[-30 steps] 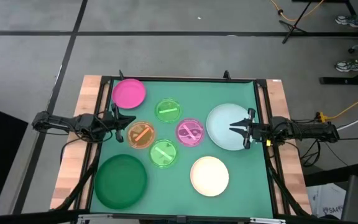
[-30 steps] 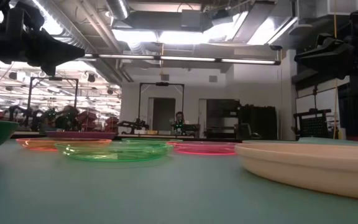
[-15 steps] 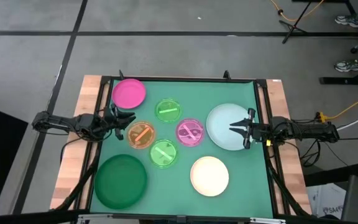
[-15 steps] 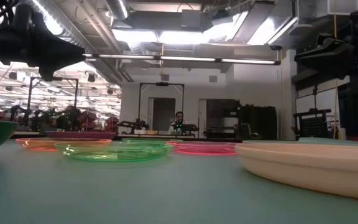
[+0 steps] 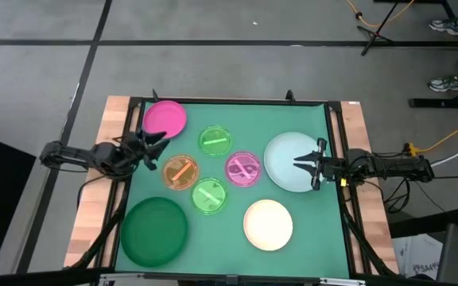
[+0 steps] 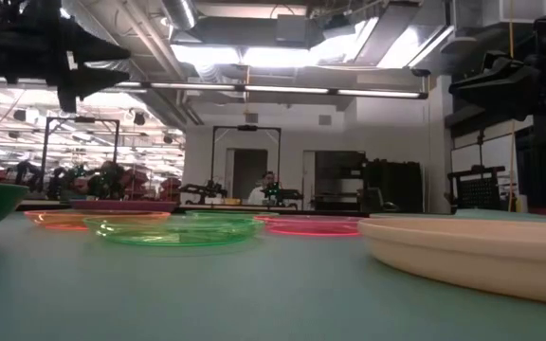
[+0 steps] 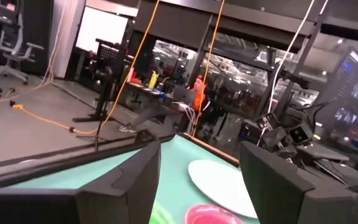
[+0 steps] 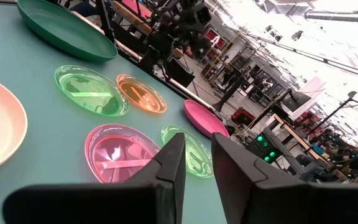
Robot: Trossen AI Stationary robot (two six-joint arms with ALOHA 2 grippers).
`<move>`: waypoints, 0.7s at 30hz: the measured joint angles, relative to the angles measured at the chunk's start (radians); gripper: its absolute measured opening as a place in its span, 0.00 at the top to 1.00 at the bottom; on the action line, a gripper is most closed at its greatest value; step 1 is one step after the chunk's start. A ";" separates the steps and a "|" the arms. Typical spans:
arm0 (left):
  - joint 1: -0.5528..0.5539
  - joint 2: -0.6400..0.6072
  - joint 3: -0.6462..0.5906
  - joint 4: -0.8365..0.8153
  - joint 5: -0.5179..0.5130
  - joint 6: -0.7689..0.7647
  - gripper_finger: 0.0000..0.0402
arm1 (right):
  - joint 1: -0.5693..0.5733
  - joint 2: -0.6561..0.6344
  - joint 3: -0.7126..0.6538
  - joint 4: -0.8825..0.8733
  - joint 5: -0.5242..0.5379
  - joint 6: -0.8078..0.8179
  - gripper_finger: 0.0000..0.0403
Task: Stack plastic plates
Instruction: Stack the green plate on top of the light blue plate
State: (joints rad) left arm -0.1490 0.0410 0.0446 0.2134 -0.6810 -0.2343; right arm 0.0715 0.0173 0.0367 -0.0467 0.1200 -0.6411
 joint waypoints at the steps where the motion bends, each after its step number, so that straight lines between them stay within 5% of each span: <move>1: 0.000 0.016 0.013 0.000 0.012 0.005 0.48 | 0.000 0.000 0.000 0.000 0.000 0.000 0.81; 5: 0.000 0.107 0.095 -0.052 0.081 0.009 0.49 | 0.000 0.000 0.000 0.000 0.000 0.002 0.81; 12: 0.000 0.316 0.325 -0.447 0.203 -0.038 0.49 | 0.000 0.000 0.000 0.000 0.000 0.005 0.81; 21: -0.001 0.574 0.547 -0.905 0.566 -0.296 0.49 | 0.000 0.000 0.000 0.000 0.000 0.006 0.81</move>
State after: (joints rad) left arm -0.1497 0.6146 0.5921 -0.6913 -0.1146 -0.5303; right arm 0.0719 0.0172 0.0367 -0.0464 0.1196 -0.6346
